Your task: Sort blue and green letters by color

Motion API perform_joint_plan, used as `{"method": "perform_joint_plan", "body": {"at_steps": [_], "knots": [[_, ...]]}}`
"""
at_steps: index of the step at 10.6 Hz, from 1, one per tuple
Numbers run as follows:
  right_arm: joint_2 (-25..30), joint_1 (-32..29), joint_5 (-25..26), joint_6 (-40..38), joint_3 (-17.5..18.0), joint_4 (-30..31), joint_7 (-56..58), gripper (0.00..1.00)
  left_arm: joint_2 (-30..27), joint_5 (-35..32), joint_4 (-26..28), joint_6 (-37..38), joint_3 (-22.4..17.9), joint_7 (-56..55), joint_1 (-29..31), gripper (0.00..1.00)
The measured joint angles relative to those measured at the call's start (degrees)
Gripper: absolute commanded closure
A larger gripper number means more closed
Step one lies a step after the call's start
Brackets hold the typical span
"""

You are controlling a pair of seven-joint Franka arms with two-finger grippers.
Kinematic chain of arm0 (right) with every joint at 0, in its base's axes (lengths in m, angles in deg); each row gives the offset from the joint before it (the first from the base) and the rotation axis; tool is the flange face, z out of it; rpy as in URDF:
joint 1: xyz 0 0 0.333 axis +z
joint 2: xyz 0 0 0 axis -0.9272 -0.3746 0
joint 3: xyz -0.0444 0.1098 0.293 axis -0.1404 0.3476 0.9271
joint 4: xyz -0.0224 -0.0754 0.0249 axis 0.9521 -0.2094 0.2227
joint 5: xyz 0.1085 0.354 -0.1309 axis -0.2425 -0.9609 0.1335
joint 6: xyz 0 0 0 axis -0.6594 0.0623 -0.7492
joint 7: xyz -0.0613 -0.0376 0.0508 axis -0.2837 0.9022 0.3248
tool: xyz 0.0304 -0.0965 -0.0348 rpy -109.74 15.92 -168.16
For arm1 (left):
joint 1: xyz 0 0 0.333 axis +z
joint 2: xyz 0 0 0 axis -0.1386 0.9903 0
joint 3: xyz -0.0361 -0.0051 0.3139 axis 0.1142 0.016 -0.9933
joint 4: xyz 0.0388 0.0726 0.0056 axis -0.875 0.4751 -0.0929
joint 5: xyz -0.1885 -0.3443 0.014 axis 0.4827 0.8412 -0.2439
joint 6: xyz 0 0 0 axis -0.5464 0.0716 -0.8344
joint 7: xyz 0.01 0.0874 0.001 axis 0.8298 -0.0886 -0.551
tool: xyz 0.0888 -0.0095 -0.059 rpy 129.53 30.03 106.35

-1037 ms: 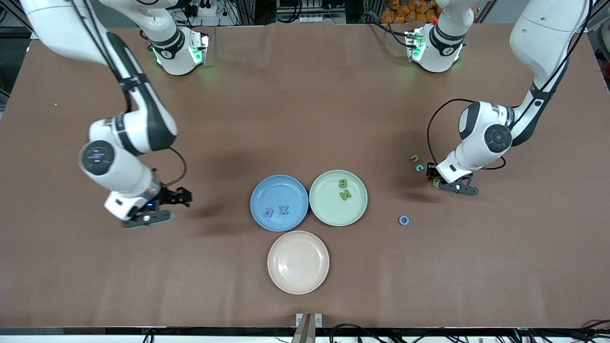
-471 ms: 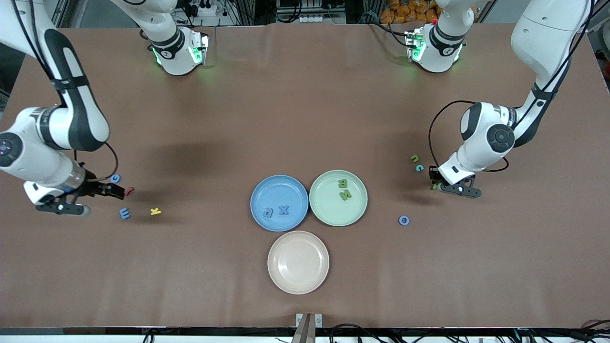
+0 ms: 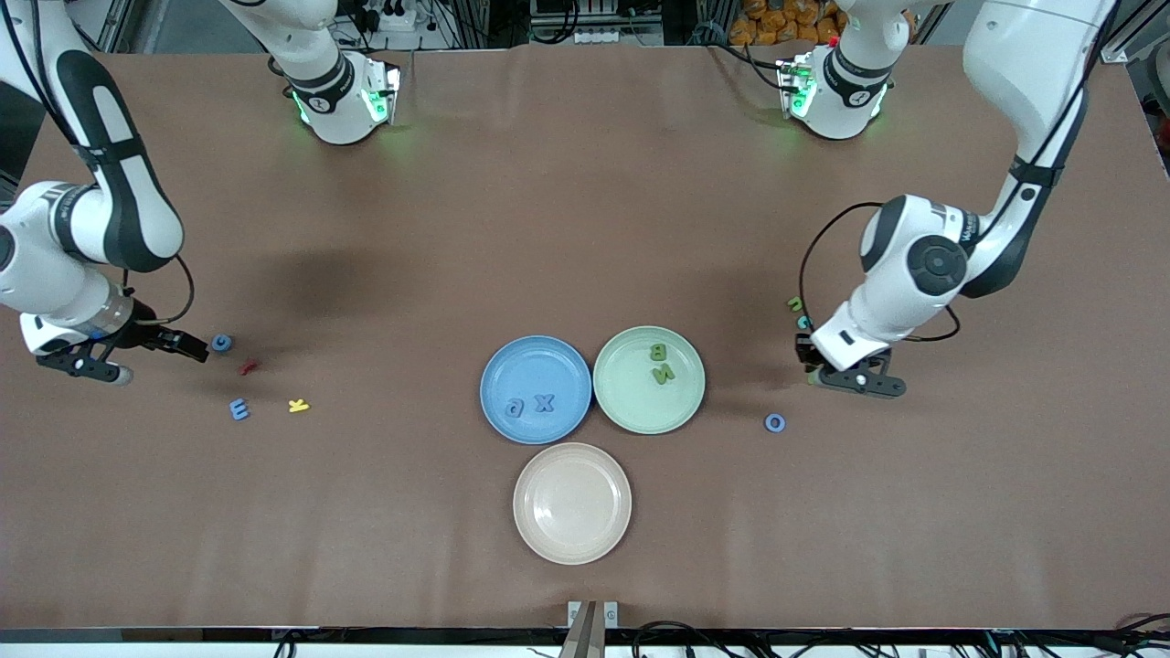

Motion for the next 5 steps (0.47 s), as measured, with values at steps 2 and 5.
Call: {"method": "perform_joint_plan", "body": {"at_steps": [2,5], "knots": [[-0.1,-0.5,0.0,5.3,-0.3,4.5,-0.3,0.00,-0.1,0.0,-5.7,5.4,0.7,-7.0,-5.7,1.00],[-1.5,-1.5,0.0,8.1,-0.3,6.7,-0.5,0.00,1.2,1.5,-9.1,6.2,0.8,-14.4,-11.6,1.00]]}}
